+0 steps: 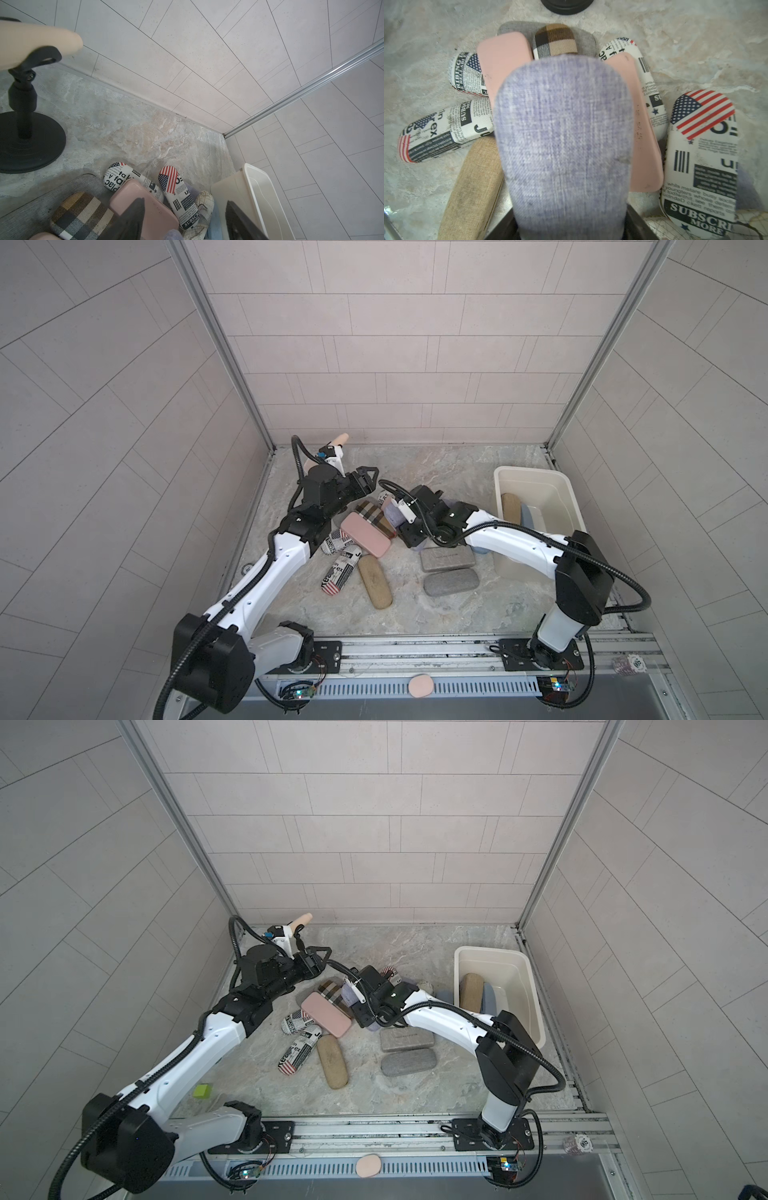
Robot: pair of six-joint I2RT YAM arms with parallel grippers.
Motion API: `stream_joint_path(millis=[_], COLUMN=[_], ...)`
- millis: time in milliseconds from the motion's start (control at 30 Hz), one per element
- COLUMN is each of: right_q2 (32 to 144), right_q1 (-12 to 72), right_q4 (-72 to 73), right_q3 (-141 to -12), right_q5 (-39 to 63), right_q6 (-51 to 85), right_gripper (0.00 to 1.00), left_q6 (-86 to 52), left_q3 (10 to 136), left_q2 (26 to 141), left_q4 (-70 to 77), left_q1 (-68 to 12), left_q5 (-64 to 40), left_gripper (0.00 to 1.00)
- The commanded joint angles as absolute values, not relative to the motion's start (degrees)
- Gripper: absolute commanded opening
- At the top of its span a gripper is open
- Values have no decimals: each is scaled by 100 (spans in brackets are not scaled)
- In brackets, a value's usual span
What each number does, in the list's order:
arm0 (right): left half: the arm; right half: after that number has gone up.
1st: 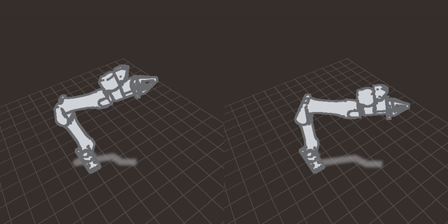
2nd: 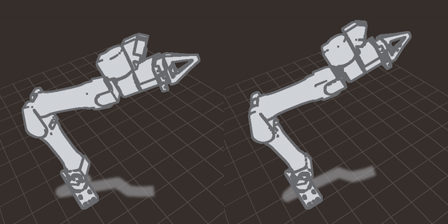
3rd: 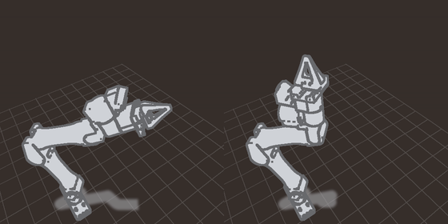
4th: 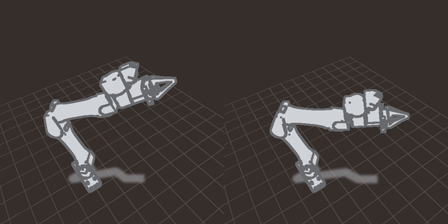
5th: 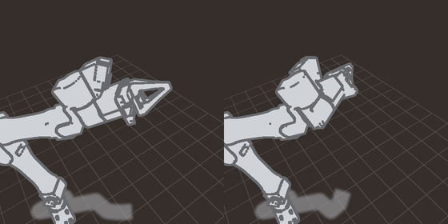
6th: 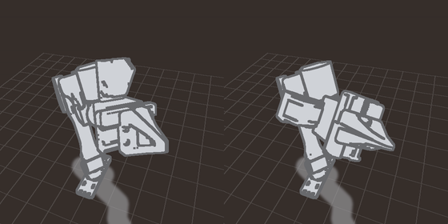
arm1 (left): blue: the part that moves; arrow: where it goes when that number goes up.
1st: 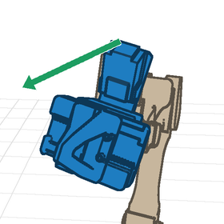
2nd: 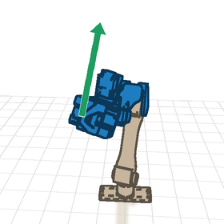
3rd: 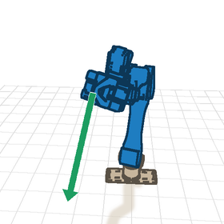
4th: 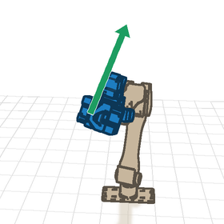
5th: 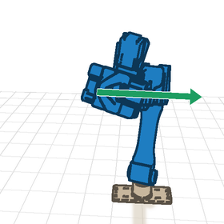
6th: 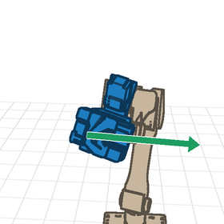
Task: Put the glasses cases into the storage boxes
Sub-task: Pick up the glasses case at the center of the board, then place the glasses case in the storage box.
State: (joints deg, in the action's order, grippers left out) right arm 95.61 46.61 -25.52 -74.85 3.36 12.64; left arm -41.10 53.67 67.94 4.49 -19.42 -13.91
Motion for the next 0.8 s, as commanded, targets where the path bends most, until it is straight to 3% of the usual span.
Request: stream_joint_path(millis=[0,400,767], right_q2=[9126,8240,7402], right_q1=[4653,4167,2766], right_q4=[-2674,-3318,-4307], right_q3=[-7458,-7387,-7743], right_q5=[114,-336,-750], right_q6=[1471,1561,1152], right_gripper=[57,57,56], left_q6=[-4122,-4485,-4619], left_q3=[5274,5230,5305], left_q2=[6741,6945,7406], left_q4=[671,1055,1310], left_q1=[-1951,-2065,-2750], left_q5=[-1487,-1925,-2440], left_gripper=[69,68,68])
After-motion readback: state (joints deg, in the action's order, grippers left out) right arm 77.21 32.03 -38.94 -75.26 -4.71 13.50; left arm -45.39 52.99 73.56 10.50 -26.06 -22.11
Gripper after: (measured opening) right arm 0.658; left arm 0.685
